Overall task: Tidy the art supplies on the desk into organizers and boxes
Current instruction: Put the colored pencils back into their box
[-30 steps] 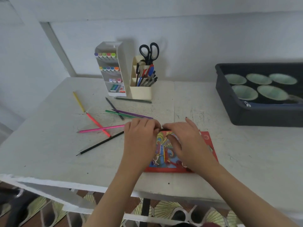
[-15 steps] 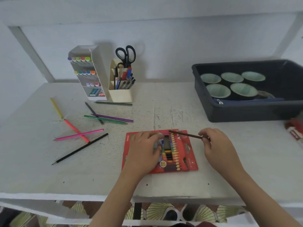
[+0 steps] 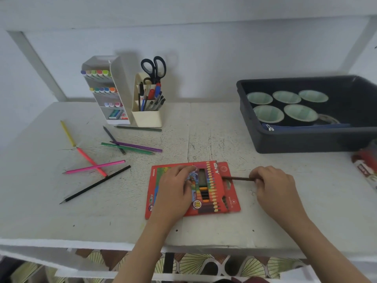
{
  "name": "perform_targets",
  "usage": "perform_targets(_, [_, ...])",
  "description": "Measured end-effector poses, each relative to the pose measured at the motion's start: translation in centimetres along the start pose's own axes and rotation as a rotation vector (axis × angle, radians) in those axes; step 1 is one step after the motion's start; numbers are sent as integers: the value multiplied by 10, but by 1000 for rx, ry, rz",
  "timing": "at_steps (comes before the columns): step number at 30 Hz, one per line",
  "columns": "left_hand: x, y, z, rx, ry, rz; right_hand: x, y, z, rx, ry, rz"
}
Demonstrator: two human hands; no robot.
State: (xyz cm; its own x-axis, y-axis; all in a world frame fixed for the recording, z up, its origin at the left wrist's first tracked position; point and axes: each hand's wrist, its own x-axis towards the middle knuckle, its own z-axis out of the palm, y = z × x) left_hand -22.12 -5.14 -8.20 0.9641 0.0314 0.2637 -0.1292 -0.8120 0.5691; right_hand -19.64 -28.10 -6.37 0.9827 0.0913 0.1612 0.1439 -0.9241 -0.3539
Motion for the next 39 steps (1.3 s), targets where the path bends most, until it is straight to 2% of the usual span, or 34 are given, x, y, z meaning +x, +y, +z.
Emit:
perform_targets(5, [-2,-1,0,-35,0,-7,0,-6,3,-64,-85,-101])
perform_targets(11, [-5,-1,-3,-45,-45,51,7,-23,16,-42,-103,-211])
perform_targets(14, [-6,-1,-2,6,-61,78,5,-30,23,17,-49,-250])
perform_targets(16, [-7,-1,-1,34,-56,80,2,-30,25,26,9,-216])
perform_targets(19, [-7,0,-1,22,-35,77,-8,-29,22,3,53,-56])
perform_targets(22, [-7,-1,0,3,-29,78,-25,-28,23,-155,-117,13])
perform_targets(25, [-7,-3,1,-11,-32,76,-32,-28,26,-162,-269,15])
perform_targets(28, [-7,-3,1,-20,-32,79,-27,-31,28,-104,-286,-49])
perform_targets(32, [-7,-4,1,-25,-29,81,-24,-38,33,144,-372,-240])
perform_targets(34, [-7,-4,2,-30,-28,81,-26,-40,36,195,-360,-280])
perform_targets(37, [-7,-5,2,-34,-28,78,-28,-37,40,33,-220,-159])
perform_targets(39, [-7,-6,2,-35,-27,76,-27,-36,40,-52,-228,-59])
